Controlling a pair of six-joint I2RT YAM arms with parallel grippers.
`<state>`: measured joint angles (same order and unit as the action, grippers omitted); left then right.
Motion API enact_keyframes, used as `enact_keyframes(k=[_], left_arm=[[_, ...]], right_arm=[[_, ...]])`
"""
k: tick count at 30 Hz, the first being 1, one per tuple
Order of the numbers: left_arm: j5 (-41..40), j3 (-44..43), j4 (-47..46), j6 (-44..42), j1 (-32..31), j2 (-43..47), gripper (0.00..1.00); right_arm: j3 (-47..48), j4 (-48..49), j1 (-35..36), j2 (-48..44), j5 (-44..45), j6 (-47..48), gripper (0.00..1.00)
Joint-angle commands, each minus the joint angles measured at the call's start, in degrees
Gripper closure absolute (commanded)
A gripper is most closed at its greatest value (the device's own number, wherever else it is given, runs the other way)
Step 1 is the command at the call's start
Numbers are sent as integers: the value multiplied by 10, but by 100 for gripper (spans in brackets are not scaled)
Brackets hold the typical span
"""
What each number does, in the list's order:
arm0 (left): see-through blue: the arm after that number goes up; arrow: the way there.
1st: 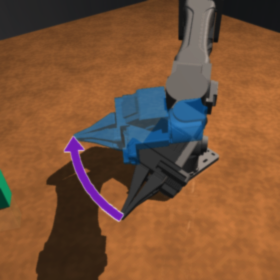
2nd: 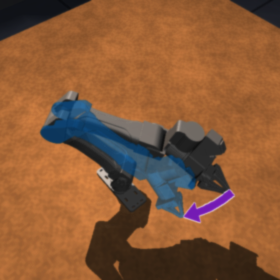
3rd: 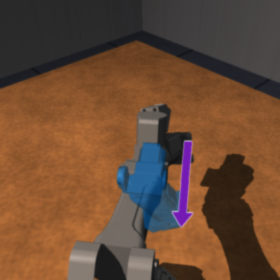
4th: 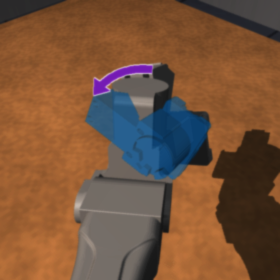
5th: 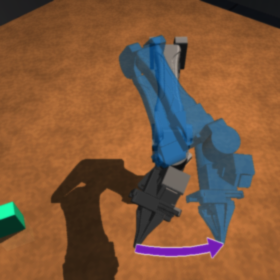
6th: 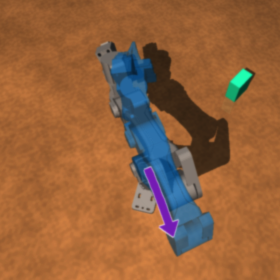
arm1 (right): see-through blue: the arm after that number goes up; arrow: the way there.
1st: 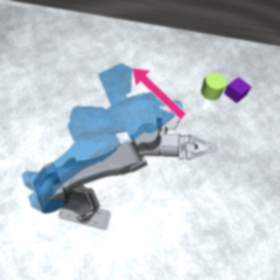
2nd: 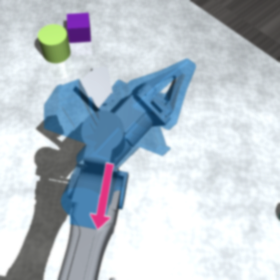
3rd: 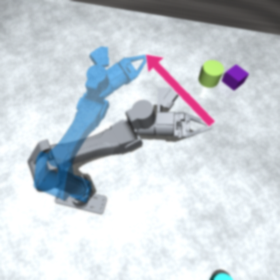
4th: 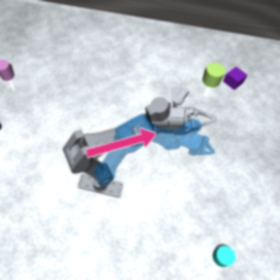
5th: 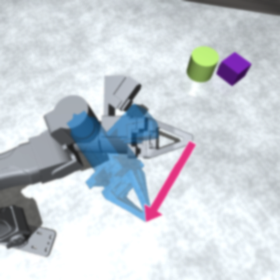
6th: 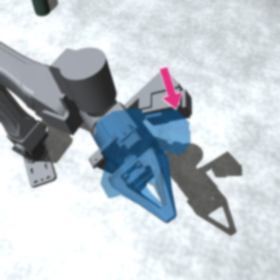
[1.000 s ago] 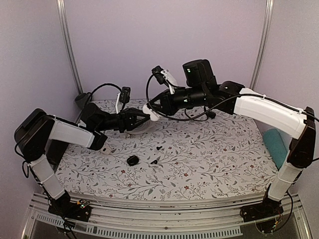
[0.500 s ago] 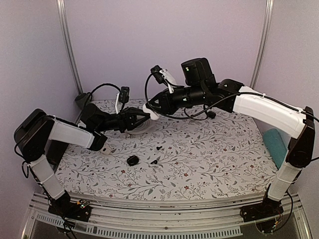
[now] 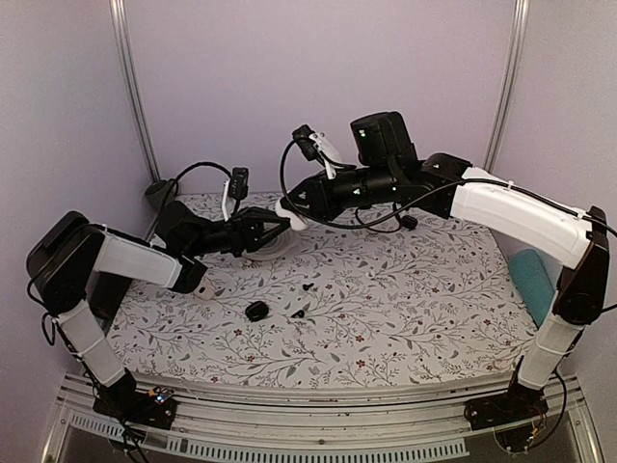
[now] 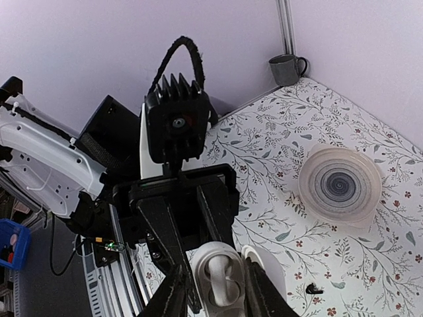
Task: Insert the wireless bluetooth earbuds into the charging case
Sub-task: Insert the left earbud into the left side groove of the charging case.
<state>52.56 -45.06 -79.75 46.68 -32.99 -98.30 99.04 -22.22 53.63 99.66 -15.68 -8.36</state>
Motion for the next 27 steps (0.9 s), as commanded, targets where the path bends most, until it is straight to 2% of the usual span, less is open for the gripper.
enact_keyframes(k=[1, 7, 18, 27], left_arm=[[-7, 9, -11, -13, -7, 23, 100], [-15, 14, -4, -18, -7, 28, 100], [-14, 19, -3, -19, -6, 40, 100], [-17, 20, 6, -23, -6, 51, 100]], right_arm=[[12, 15, 3, -16, 18, -12, 68], [10, 16, 3, -25, 34, -17, 62], [-6, 4, 0, -42, 128, -28, 62], [-25, 5, 0, -41, 101, -23, 52]])
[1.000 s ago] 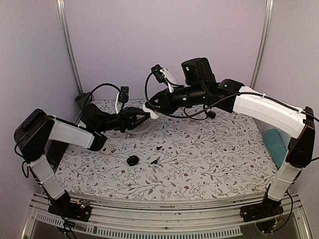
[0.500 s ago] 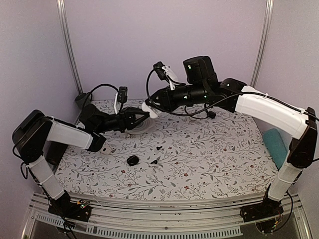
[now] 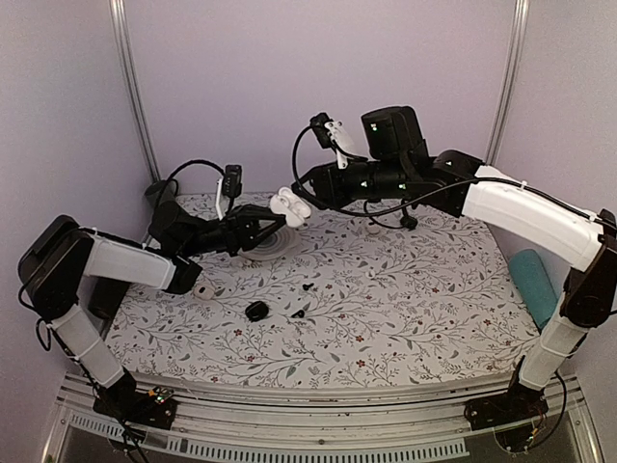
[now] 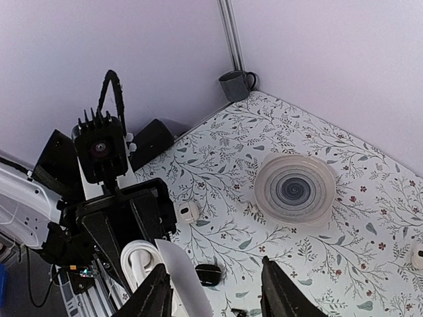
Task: Insert the wireless bluetooth earbuds into the charging case
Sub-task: Insert the left earbud into the left side groove of the charging case, then pass from the left arm to the right
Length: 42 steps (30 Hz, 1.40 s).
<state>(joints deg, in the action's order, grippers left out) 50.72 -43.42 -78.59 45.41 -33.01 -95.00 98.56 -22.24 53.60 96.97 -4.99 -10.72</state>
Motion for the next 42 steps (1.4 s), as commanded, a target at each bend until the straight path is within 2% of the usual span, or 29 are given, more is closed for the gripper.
enact_keyframes(k=[1, 9, 15, 21, 26, 35, 42], left_arm=[[2, 4, -5, -10, -6, 20, 100], [6, 4, -6, -9, -6, 27, 100], [8, 5, -8, -6, -6, 32, 100], [11, 3, -13, -1, -6, 32, 100], [12, 4, -14, 1, -6, 32, 100], [12, 4, -11, -1, -6, 35, 100], [15, 1, -11, 0, -6, 34, 100]], right_arm=[[-26, 8, 0, -18, -11, 2, 52], [-71, 35, -16, -34, -86, -4, 52], [-131, 111, -50, -55, -212, -48, 59], [-160, 171, -60, -57, -274, -86, 64], [-167, 212, -64, -54, -297, -115, 65], [-160, 224, -65, -38, -310, -128, 86], [-157, 221, -65, -35, -309, -127, 87]])
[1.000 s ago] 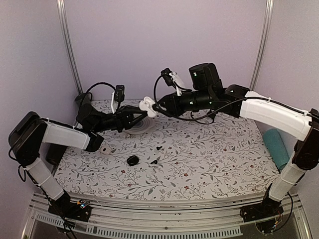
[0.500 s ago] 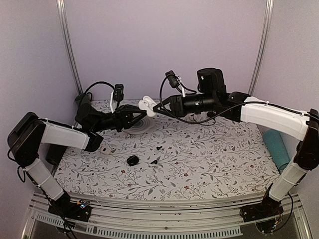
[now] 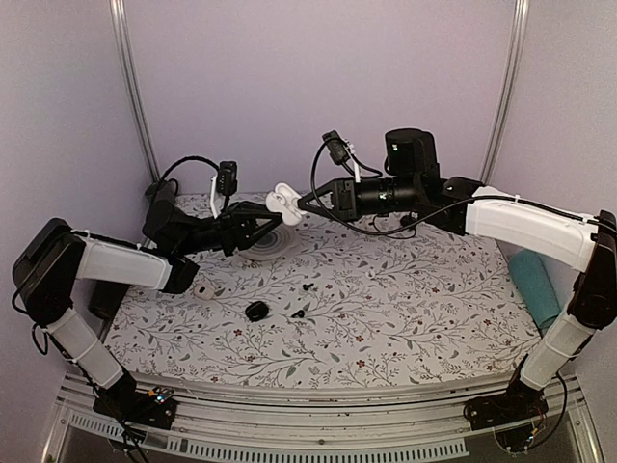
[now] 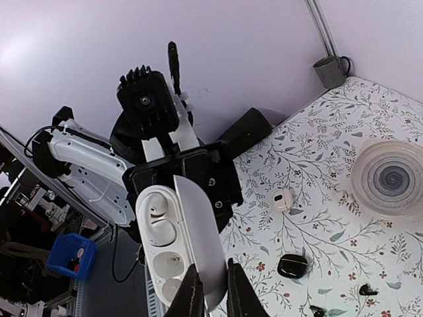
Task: Insert the wireless bluetooth earbuds into the charging case
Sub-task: Pass from the left arm to the right
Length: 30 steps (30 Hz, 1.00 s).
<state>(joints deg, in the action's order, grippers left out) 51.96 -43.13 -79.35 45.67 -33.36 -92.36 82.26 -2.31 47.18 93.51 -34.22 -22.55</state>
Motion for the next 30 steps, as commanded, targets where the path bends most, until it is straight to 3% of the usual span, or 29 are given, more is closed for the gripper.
enact_keyframes(k=[1, 4, 8, 14, 19, 24, 30], left_arm=[[2, -2, -3, -2, -3, 8, 100], [0, -2, 1, -2, -3, 7, 100], [-7, -3, 10, -3, -2, 6, 99], [-14, 2, 24, -8, -2, 7, 61], [-12, 9, 68, -41, -2, 24, 42], [-3, 2, 163, -97, -2, 49, 38], [-6, -26, 255, -124, -1, 65, 39]], right_arm=[[6, 21, -1, 1, -18, -8, 88], [10, 20, -1, 3, -25, -8, 95], [12, 12, -1, 1, -19, -3, 97], [29, -36, -1, -6, 17, 39, 97], [47, -97, -1, -13, 60, 103, 97], [74, -164, 4, -22, 130, 170, 97], [104, -219, 43, -17, 284, 262, 97]])
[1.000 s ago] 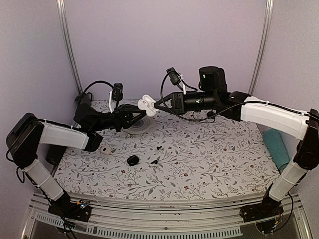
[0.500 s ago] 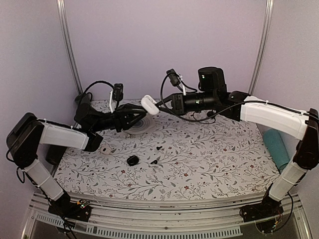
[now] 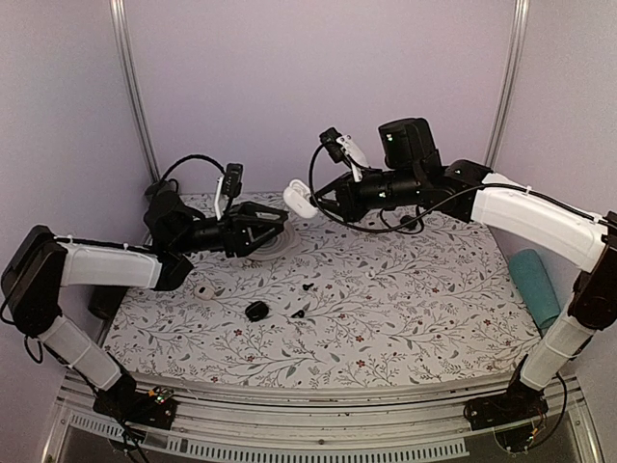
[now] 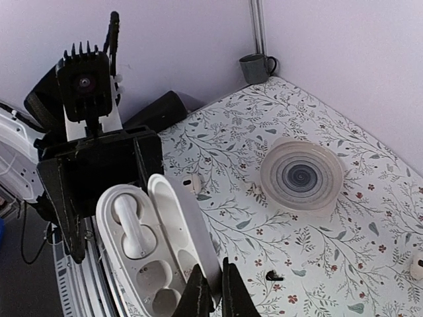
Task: Insert the wireless bluetooth earbuds into the charging case
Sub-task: Pass from the left arm to the right, then pass from the right arm to the left
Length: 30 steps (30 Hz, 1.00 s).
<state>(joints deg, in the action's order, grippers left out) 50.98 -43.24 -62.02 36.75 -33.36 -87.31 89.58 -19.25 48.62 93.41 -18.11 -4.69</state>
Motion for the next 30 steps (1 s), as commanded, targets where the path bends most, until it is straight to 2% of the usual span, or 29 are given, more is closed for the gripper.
enact_keyframes(k=[1, 9, 18, 30], left_arm=[[5, -31, 97, -40, -1, 16, 39], [4, -73, 247, -115, -1, 37, 39], [16, -122, 361, -174, -2, 34, 45], [42, -140, 366, -179, -4, 34, 45]], right_arm=[[33, -54, 32, -15, 138, 92, 97], [43, -76, 47, -14, 172, 132, 97], [62, -98, 62, -3, 201, 158, 97], [83, -113, 80, 21, 229, 177, 97]])
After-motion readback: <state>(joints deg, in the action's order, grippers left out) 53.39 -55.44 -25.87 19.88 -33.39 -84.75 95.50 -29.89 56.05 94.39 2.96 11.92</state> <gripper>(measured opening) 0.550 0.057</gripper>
